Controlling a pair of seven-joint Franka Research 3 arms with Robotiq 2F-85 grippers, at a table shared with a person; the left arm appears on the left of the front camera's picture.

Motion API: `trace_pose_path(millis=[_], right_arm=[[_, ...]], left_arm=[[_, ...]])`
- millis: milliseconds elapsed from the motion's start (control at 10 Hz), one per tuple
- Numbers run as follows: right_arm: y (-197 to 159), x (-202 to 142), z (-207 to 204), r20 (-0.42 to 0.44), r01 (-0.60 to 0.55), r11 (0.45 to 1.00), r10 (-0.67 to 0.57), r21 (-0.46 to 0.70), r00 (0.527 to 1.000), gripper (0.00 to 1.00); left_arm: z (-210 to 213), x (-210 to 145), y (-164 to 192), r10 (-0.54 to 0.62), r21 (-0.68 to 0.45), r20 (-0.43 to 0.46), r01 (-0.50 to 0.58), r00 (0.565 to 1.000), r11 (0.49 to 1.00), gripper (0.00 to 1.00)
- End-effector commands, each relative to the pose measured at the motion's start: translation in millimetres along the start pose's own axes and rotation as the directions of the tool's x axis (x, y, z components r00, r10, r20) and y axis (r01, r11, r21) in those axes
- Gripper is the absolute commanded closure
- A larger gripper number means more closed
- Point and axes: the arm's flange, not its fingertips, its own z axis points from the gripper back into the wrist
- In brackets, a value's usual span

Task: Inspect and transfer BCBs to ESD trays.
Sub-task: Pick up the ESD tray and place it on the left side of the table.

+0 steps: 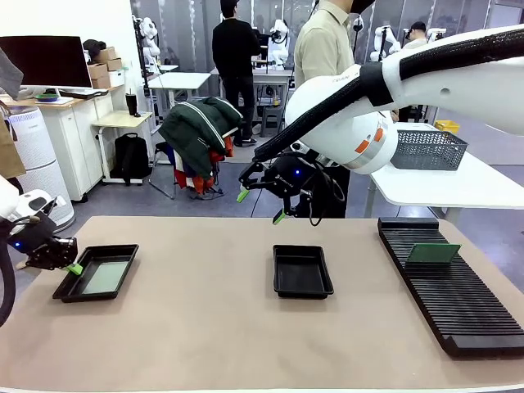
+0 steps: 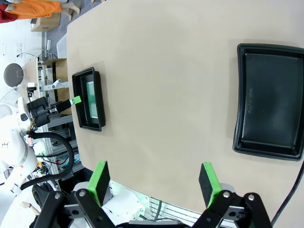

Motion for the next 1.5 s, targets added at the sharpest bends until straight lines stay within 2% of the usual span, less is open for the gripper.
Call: trace_pose_path(millis=[0, 400, 500, 600, 700, 800, 900, 1000, 1100, 1200, 1300, 1400], right_arm=[[1.5, 0.4, -2.4, 0.015, 0.014, 1.000, -0.014, -0.017, 1.000, 0.00], [1.5, 0.4, -2.4, 0.015, 0.014, 1.000, -0.014, -0.017, 1.000, 0.00], [1.5, 0.4, -2.4, 0.015, 0.014, 1.000, -0.014, -0.017, 1.000, 0.00], [1.5, 0.4, -2.4, 0.015, 0.014, 1.000, -0.014, -0.017, 1.000, 0.00], [1.5, 0.4, -2.4, 0.015, 0.014, 1.000, -0.014, -0.017, 1.000, 0.00], [1.5, 0.4, -2.4, 0.015, 0.014, 1.000, -0.014, -0.017, 1.000, 0.00], [1.5, 0.4, -2.4, 0.015, 0.014, 1.000, -0.014, -0.017, 1.000, 0.00], [1.5, 0.4, -2.4, 0.015, 0.014, 1.000, -0.014, -0.017, 1.000, 0.00], [1.5, 0.4, -2.4, 0.015, 0.014, 1.000, -0.014, -0.017, 1.000, 0.00], [1.5, 0.4, -2.4, 0.015, 0.014, 1.000, -0.014, -0.017, 1.000, 0.00], [1.5, 0.4, -2.4, 0.015, 0.014, 1.000, -0.014, -0.017, 1.000, 0.00], [1.5, 0.4, -2.4, 0.015, 0.014, 1.000, -0.014, -0.017, 1.000, 0.00]], left_arm=[[1.5, 0.2, 1.5, 0.004, -0.008, -0.004, -0.004, 1.000, 1.000, 0.97], [1.5, 0.2, 1.5, 0.004, -0.008, -0.004, -0.004, 1.000, 1.000, 0.97], [0.5, 0.8, -0.8, -0.002, 0.000, 0.001, 0.002, 1.000, 1.000, 0.92], [2.2, 3.1, -4.8, -0.005, 0.017, 0.001, 0.005, 1.000, 1.000, 0.80], [4.3, 4.2, -8.4, 0.000, 0.026, -0.006, 0.000, 1.000, 1.000, 0.75], [6.2, 4.5, -12.4, -0.001, 0.033, -0.008, 0.001, 1.000, 0.999, 0.63], [9.0, 4.3, -18.1, -0.002, 0.045, -0.009, 0.002, 1.000, 0.999, 0.57], [12.8, 4.2, -21.6, -0.004, 0.055, -0.009, 0.005, 1.000, 0.998, 0.45], [16.9, 3.7, -27.0, -0.009, 0.075, -0.015, 0.010, 1.000, 0.997, 0.40], [21.3, 3.4, -34.0, -0.011, 0.098, -0.033, 0.014, 0.999, 0.995, 0.27], [29.2, 2.9, -42.4, -0.022, 0.127, -0.035, 0.026, 0.999, 0.992, 0.22], [40.2, 3.3, -53.8, -0.028, 0.166, -0.045, 0.035, 0.999, 0.986, 0.22]])
